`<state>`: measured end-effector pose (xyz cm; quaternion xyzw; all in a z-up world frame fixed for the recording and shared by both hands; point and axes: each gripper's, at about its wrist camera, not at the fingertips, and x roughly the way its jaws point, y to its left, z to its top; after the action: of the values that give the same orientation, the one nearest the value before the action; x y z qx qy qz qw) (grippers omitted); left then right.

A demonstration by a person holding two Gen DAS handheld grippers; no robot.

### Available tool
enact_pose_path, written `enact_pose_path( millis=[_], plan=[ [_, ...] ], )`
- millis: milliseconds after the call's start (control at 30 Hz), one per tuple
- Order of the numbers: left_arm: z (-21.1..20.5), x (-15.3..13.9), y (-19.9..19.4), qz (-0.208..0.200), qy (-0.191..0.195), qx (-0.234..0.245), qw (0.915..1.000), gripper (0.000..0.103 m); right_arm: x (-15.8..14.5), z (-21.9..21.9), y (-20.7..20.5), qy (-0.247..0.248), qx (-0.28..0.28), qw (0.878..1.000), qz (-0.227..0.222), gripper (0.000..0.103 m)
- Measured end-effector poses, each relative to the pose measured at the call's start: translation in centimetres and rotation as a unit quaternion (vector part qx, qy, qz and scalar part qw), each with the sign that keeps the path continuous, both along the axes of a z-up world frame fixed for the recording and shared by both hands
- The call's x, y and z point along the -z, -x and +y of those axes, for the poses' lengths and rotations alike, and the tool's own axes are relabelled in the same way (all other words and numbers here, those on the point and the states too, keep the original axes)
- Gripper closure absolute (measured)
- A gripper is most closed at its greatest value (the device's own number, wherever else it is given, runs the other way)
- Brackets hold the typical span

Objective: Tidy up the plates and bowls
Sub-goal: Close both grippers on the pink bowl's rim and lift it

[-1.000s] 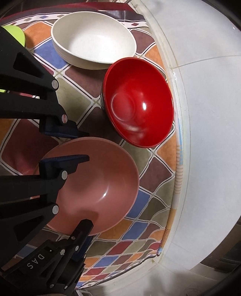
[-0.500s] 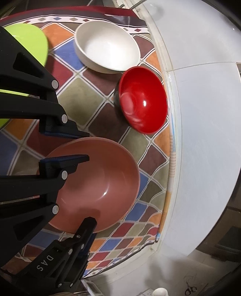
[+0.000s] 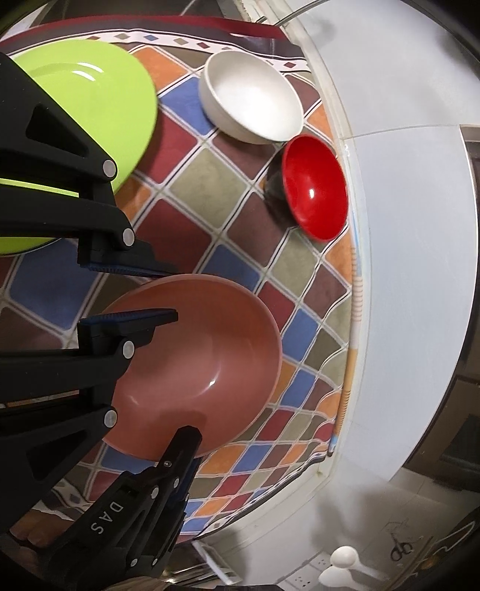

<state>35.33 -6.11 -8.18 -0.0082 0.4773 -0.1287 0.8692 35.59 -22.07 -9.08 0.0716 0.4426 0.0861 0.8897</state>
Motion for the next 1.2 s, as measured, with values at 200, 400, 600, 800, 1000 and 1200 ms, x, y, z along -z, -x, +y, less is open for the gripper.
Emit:
enact_pose_path(
  millis=[200, 400, 600, 800, 1000, 1200],
  plan=[
    [-0.8, 0.6, 1.5, 0.012, -0.001, 0.012, 0.9999, 0.085, 0.3, -0.7, 2.0, 0.002, 0.011, 1.0, 0.008, 0.089],
    [-1.9, 1.5, 2.7, 0.023, -0.005, 0.024, 0.9994, 0.085, 1.1, -1.6, 3.5, 0.003, 0.023, 1.0, 0.019, 0.089],
    [-3.0, 2.3, 3.7, 0.033, -0.008, 0.036, 0.9988, 0.085, 1.7, -2.5, 4.8, 0.004, 0.031, 0.999, 0.03, 0.089],
    [-3.9, 2.8, 4.4, 0.042, -0.01, 0.045, 0.9981, 0.085, 2.2, -3.5, 5.8, 0.006, 0.041, 0.998, 0.04, 0.089],
    [-4.3, 3.3, 4.8, 0.048, -0.015, 0.044, 0.9978, 0.085, 2.8, -4.2, 6.4, 0.005, 0.044, 0.998, 0.05, 0.089],
    [-4.5, 3.7, 5.0, 0.053, -0.016, 0.04, 0.9976, 0.085, 3.3, -4.3, 6.7, 0.003, 0.041, 0.997, 0.058, 0.089]
  ],
)
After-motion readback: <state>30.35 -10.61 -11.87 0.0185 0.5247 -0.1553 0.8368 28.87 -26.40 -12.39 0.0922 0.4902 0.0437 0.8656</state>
